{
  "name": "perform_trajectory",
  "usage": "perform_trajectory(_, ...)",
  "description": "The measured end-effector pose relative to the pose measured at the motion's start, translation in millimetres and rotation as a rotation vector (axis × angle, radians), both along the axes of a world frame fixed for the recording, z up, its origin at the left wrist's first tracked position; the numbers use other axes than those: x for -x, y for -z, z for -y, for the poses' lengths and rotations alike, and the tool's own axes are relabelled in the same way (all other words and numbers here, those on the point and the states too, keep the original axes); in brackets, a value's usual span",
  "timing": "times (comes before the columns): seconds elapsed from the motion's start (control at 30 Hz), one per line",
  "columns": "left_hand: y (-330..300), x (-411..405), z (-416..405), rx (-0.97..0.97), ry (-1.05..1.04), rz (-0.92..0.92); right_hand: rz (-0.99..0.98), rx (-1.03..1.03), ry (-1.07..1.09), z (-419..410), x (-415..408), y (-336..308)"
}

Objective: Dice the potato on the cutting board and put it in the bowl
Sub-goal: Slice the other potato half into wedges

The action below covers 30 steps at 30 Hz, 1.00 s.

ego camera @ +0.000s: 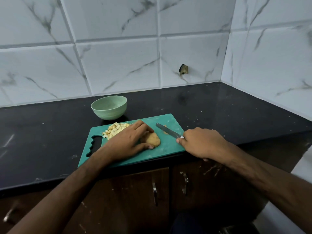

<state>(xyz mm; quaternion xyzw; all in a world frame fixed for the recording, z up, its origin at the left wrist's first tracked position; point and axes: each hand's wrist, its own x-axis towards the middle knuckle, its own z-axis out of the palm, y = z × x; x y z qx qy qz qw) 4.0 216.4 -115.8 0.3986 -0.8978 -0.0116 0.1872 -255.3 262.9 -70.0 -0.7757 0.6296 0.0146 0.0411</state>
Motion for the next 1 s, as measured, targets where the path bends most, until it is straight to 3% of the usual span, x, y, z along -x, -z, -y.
perform_trajectory(0.5,9,-3,-2,-0.012,-0.004,-0.165,0.026,-0.111,-0.059,-9,-21,-20)
perform_trajectory(0.83,10,-3,-5,-0.028,-0.009,-0.208,0.022,-0.184,-0.066,-7,-25,-30)
perform_trajectory(1.0,10,-3,-3,0.002,0.000,-0.141,0.008,-0.175,-0.109,-4,-33,-30)
